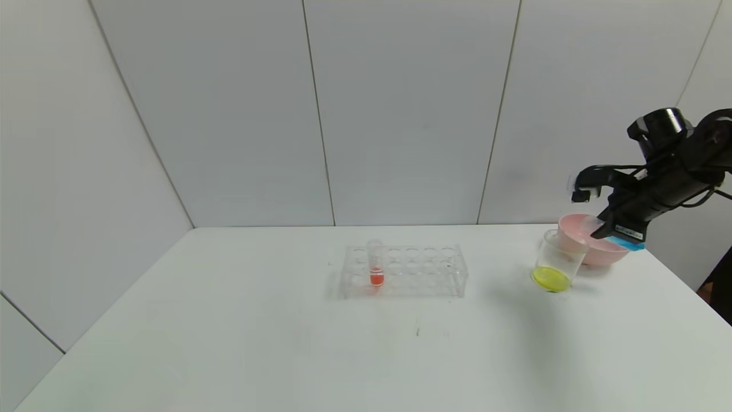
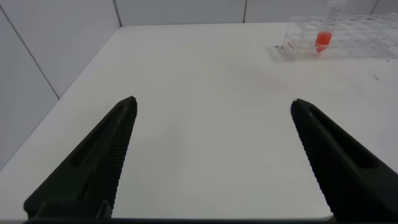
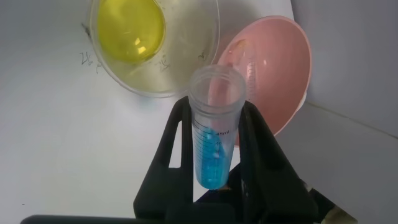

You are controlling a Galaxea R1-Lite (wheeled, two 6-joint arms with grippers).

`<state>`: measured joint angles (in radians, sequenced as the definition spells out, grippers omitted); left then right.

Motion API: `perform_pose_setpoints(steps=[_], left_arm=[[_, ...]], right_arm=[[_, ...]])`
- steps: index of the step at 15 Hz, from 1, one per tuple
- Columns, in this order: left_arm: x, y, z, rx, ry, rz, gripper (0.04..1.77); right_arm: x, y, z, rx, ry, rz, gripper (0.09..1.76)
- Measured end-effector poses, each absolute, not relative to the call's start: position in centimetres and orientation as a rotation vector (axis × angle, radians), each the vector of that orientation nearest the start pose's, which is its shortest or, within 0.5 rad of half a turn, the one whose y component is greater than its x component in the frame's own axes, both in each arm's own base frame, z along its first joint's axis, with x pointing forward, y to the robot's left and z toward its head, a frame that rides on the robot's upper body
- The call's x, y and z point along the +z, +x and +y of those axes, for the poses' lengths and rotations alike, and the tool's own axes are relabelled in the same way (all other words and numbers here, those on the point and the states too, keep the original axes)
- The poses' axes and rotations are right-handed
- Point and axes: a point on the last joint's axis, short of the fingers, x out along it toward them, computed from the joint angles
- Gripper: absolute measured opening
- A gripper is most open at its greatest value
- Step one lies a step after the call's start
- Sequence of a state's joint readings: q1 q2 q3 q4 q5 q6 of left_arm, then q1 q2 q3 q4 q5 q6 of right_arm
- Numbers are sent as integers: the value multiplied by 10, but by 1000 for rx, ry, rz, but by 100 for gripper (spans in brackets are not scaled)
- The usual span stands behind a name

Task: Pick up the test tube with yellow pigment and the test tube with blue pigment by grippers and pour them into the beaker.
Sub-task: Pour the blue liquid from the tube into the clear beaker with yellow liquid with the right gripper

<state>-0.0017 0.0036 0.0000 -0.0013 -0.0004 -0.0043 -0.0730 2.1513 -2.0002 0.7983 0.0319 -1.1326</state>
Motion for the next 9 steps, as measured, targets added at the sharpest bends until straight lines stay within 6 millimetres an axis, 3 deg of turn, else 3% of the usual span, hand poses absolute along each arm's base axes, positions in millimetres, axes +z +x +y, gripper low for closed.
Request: perform_pose_setpoints(steps=[9], left_arm=[[76,-23,0,-2,-4,2,176]], right_arm=[[214,409,0,434,-1129,928,49]])
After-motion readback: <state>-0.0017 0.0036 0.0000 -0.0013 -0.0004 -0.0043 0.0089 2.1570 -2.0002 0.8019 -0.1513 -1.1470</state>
